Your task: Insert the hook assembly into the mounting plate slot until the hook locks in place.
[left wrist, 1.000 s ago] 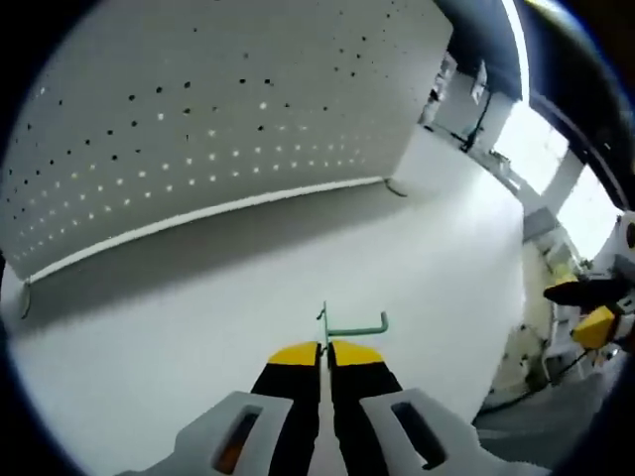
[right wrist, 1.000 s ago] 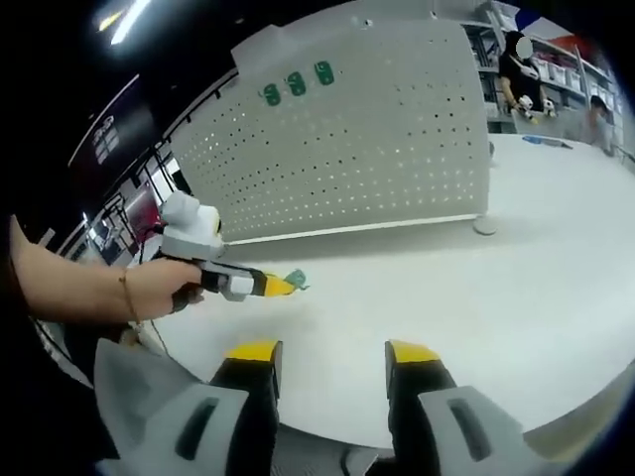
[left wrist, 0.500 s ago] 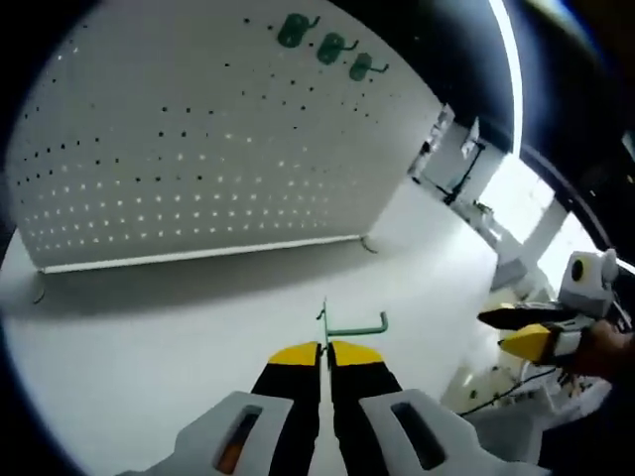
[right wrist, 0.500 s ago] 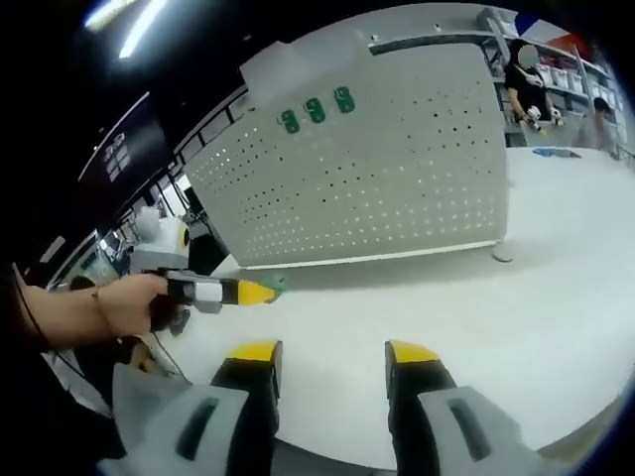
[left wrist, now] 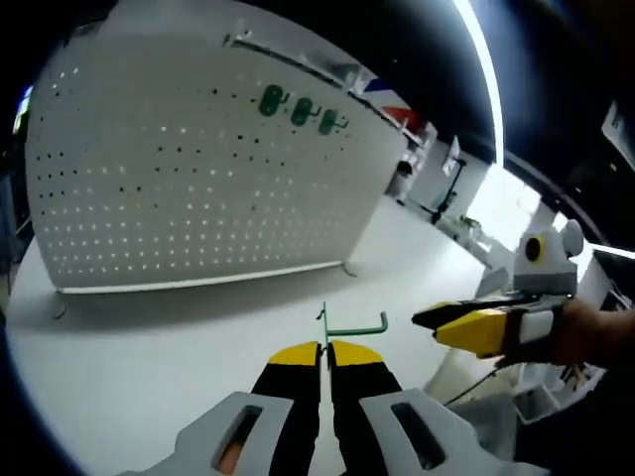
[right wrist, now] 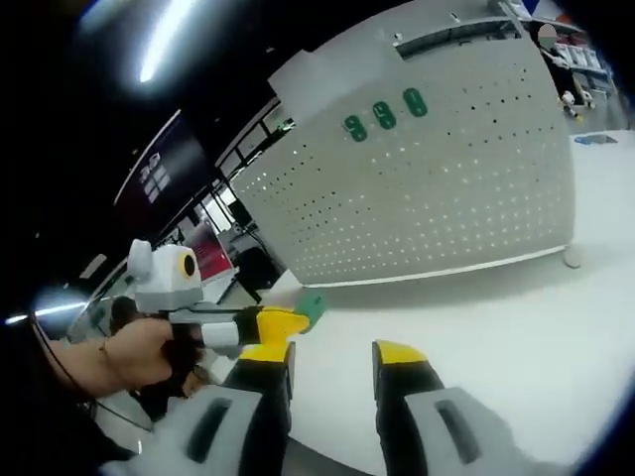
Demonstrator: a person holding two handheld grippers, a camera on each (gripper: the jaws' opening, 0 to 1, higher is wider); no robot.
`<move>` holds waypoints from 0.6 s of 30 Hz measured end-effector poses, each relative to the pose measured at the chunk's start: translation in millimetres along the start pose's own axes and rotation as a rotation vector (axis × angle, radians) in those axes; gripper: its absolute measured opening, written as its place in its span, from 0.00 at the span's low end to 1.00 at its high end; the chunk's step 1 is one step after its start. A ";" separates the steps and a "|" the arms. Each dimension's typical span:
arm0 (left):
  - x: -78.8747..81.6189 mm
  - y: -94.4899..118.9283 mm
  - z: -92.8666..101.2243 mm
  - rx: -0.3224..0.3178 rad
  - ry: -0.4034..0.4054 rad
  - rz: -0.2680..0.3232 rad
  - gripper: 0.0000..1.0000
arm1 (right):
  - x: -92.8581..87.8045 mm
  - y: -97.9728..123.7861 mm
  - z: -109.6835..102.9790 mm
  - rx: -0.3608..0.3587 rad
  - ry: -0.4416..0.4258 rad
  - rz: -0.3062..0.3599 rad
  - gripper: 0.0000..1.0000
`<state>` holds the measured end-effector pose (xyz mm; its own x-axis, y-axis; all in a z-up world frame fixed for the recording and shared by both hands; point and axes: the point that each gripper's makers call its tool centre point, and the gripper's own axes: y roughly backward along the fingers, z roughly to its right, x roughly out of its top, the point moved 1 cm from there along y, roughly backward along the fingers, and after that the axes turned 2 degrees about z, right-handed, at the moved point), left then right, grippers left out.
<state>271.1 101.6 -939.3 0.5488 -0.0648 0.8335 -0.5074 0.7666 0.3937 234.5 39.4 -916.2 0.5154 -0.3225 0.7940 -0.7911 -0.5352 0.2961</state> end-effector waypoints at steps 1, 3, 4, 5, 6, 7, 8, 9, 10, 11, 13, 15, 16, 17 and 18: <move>-0.2 4.4 0.9 0.004 -0.003 0.005 0.01 | 0.4 -2.3 -3.6 0.008 -0.007 -0.001 0.27; 0.5 9.6 3.9 0.002 -0.016 0.018 0.01 | -0.7 -8.0 -13.1 0.031 -0.017 -0.008 0.26; 0.8 13.5 5.1 0.002 -0.018 0.030 0.01 | -1.5 -11.3 -19.0 0.048 -0.031 -0.010 0.25; 0.3 15.7 5.3 0.002 -0.016 0.033 0.01 | -2.4 -13.2 -22.6 0.059 -0.044 -0.012 0.24; -0.4 18.6 6.0 0.001 -0.013 0.038 0.01 | -3.3 -15.1 -26.2 0.071 -0.057 -0.014 0.24; -0.2 20.8 6.3 0.003 -0.017 0.047 0.01 | -4.3 -17.0 -29.4 0.080 -0.070 -0.015 0.23; -0.3 23.7 6.8 0.004 -0.020 0.054 0.01 | -6.4 -19.7 -32.1 0.084 -0.083 -0.020 0.23; -0.4 25.4 7.1 0.005 -0.018 0.057 0.01 | -7.8 -21.8 -33.9 0.087 -0.092 -0.023 0.23; -0.1 27.2 7.7 0.005 -0.017 0.063 0.01 | -9.4 -23.9 -35.8 0.093 -0.107 -0.025 0.22; 0.3 29.6 8.7 0.006 -0.018 0.070 0.01 | -11.1 -26.3 -39.2 0.102 -0.150 -0.027 0.21; -0.3 33.7 9.9 0.007 -0.026 0.077 0.01 | -11.4 -30.6 -44.6 0.123 -0.211 -0.023 0.19; -0.4 38.2 9.9 0.012 -0.038 0.090 0.01 | -11.2 -33.7 -46.8 0.127 -0.232 -0.019 0.18; -0.5 40.1 9.4 0.016 -0.041 0.096 0.01 | -11.2 -34.8 -49.1 0.135 -0.249 -0.019 0.16; -0.2 42.9 8.8 0.019 -0.039 0.106 0.01 | -12.0 -35.9 -52.5 0.151 -0.272 -0.025 0.13; 1.4 44.7 8.9 0.022 -0.039 0.121 0.01 | -11.6 -36.3 -53.6 0.154 -0.279 -0.020 0.10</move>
<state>243.2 130.1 -917.1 0.4565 0.0022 0.8897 -0.5831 0.7561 0.2973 239.6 104.4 -907.7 0.6180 -0.5009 0.6060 -0.7315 -0.6488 0.2097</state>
